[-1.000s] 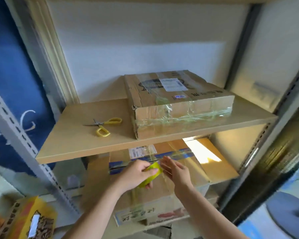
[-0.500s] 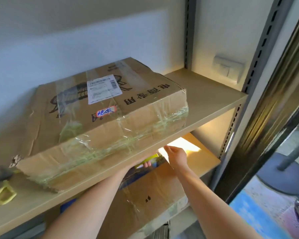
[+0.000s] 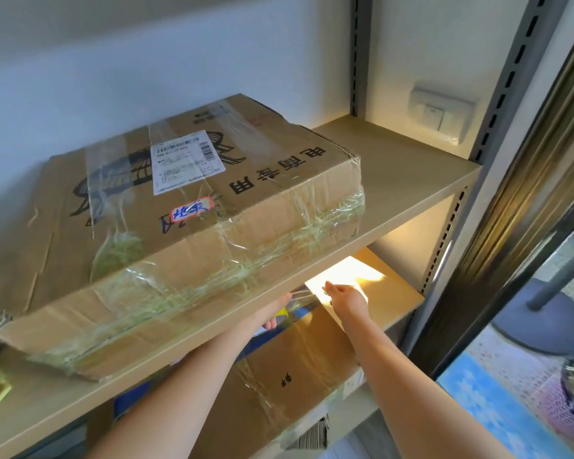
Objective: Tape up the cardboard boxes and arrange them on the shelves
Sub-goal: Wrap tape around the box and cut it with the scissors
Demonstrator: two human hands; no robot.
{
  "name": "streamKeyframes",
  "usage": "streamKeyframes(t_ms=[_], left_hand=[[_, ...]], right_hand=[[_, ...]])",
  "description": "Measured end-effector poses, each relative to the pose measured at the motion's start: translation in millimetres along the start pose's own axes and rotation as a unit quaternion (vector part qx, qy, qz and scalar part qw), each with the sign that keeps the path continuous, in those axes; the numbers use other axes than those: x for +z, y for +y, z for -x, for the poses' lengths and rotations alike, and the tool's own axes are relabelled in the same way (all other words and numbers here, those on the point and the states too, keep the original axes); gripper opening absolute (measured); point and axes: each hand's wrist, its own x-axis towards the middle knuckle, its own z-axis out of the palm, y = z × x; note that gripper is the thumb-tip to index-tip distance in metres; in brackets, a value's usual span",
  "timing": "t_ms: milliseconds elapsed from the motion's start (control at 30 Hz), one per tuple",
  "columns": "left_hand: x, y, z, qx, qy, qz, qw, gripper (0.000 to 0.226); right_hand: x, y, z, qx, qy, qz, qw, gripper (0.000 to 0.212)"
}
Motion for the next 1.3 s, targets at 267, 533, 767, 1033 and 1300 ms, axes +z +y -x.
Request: streamKeyframes(t_ms=[267, 533, 767, 1033, 1300], left_hand=[[-6.9, 3.0, 0.6, -0.026, 0.011, -0.028, 0.999, 0.031], [-3.5, 10.8, -2.0, -0.051, -0.015, -0.022, 0.998, 0.053], [-4.2, 11.0, 10.4, -0.012, -0.014, -0.02, 1.0, 0.057], [-36.1, -40.5, 72.4, 0.076, -0.086, 0.083, 0.99, 0.092], [-57.6, -90.9, 111.2, 0.027, -0.041, 0.01, 0.999, 0.05]], right_hand=[[1.7, -10.6, 0.1, 0.031, -0.043, 0.119, 0.992, 0.044], [-13.5, -21.2, 2.4, 0.076, -0.156, 0.33, 0.928, 0.067], [27.4, -41.3, 24.6, -0.137, -0.013, 0.323, 0.936, 0.042], [39.7, -29.3, 26.8, -0.159, 0.039, 0.384, 0.909, 0.048], [-27.6, -12.1, 38.8, -0.181, 0.084, 0.42, 0.885, 0.046]])
